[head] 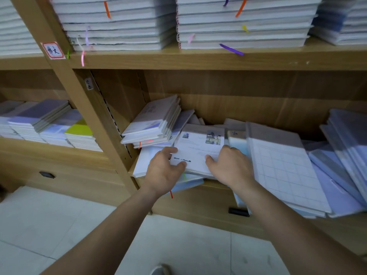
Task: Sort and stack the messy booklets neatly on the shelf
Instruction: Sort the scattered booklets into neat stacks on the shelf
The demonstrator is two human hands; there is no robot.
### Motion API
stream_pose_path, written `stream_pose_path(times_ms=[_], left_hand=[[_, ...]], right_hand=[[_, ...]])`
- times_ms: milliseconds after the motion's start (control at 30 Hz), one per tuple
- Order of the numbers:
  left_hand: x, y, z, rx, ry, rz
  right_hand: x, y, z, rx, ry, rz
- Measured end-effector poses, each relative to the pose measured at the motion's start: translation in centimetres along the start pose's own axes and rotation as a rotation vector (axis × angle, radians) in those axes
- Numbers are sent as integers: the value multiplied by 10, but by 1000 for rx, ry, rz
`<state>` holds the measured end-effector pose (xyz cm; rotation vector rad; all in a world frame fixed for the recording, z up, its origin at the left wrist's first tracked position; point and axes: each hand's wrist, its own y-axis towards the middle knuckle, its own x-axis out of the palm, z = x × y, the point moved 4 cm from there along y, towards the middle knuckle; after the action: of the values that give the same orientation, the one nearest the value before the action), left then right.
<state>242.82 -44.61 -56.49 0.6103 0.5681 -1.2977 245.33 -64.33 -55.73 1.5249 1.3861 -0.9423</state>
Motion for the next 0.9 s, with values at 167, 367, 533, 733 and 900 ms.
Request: stream_pose_path(times_ms=[167,367,533,733,900], left_hand=[[-14,-8,-10,-106,-23,37],[-10,-17,-8,-129,147,-75],[-11,-25,-9,-157,56,-155],[-20,-35,-17,-155,60,-187],[-24,-32,-11,-75,61,-192]], right_hand=[[4,-26,-9,5,67,-89],[12,-40,-3,4,111,-171],[14,-43,0,66,208,-207],[14,-49,7,145,445,-249],[0,-55,12,209,736,-312]])
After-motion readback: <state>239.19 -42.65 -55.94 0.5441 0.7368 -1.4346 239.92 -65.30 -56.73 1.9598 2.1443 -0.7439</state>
